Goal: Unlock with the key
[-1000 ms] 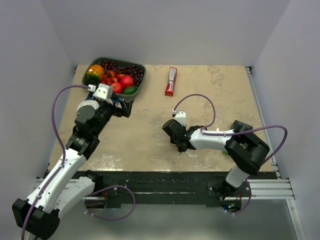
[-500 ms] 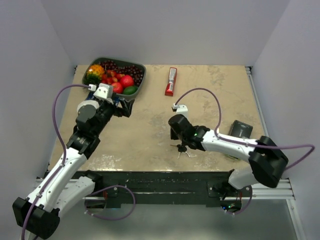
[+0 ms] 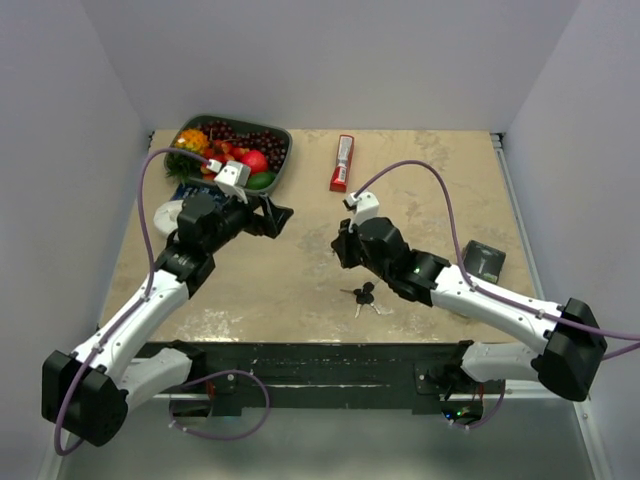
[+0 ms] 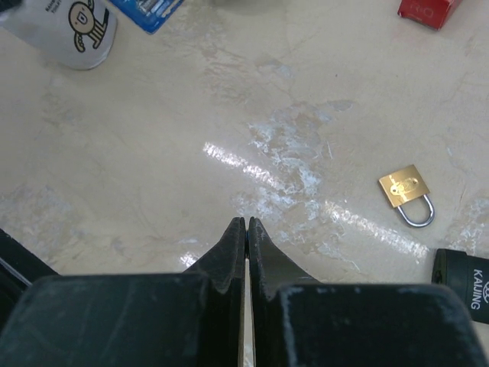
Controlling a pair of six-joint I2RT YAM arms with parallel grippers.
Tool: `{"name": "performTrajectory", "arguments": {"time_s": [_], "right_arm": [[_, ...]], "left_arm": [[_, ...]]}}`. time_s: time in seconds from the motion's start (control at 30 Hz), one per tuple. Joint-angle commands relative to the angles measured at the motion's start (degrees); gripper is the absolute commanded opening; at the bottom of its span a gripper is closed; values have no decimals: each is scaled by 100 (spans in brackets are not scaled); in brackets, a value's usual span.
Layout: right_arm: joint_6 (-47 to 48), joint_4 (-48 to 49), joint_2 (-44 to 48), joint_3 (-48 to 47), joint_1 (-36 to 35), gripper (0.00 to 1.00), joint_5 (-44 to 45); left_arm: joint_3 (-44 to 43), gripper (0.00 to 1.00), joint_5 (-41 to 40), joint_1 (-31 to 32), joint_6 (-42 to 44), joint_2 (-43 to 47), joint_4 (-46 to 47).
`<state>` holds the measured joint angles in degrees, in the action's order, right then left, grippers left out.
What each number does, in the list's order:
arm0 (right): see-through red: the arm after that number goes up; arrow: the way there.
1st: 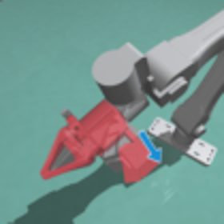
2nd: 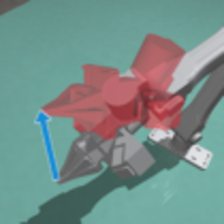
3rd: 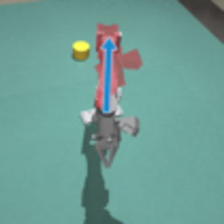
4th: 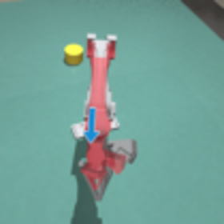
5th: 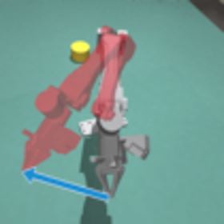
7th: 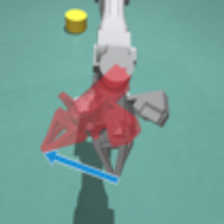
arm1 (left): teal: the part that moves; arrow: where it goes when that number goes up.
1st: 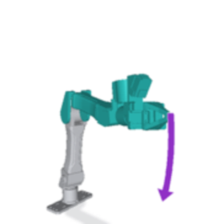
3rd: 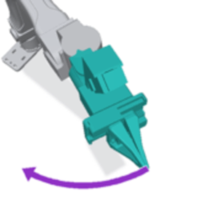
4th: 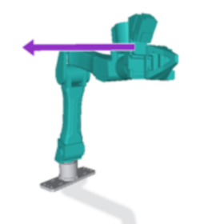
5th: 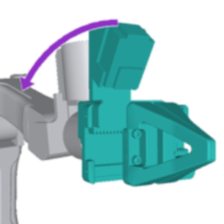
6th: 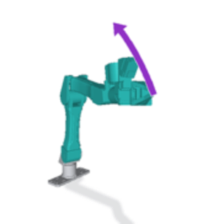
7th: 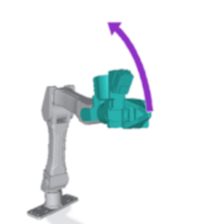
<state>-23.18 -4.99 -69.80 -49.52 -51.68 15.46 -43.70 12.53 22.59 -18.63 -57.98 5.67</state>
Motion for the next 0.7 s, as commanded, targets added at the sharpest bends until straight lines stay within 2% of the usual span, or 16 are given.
{"name": "performTrajectory", "arguments": {"time_s": [0.0, 0.17, 0.27, 0.37, 0.67], "right_arm": [[60, 236, -42, -559, 18, 0, 79], [-99, 16, -200, -1094, 26, 0, 115], [-274, -124, -201, -1271, 18, 0, 18], [-468, -177, -148, -1385, 9, 0, -43], [-1021, -160, 124, -1552, 18, 0, -456]], "left_arm": [[-253, 91, 994, 17, -431, -223, 347], [-244, 91, 1742, 17, -80, -328, 540], [-139, 91, 2601, 17, 35, -259, 917], [10, 92, 3095, 44, 175, -136, 1304], [160, 93, 3212, 316, 615, -214, 1445]]}}
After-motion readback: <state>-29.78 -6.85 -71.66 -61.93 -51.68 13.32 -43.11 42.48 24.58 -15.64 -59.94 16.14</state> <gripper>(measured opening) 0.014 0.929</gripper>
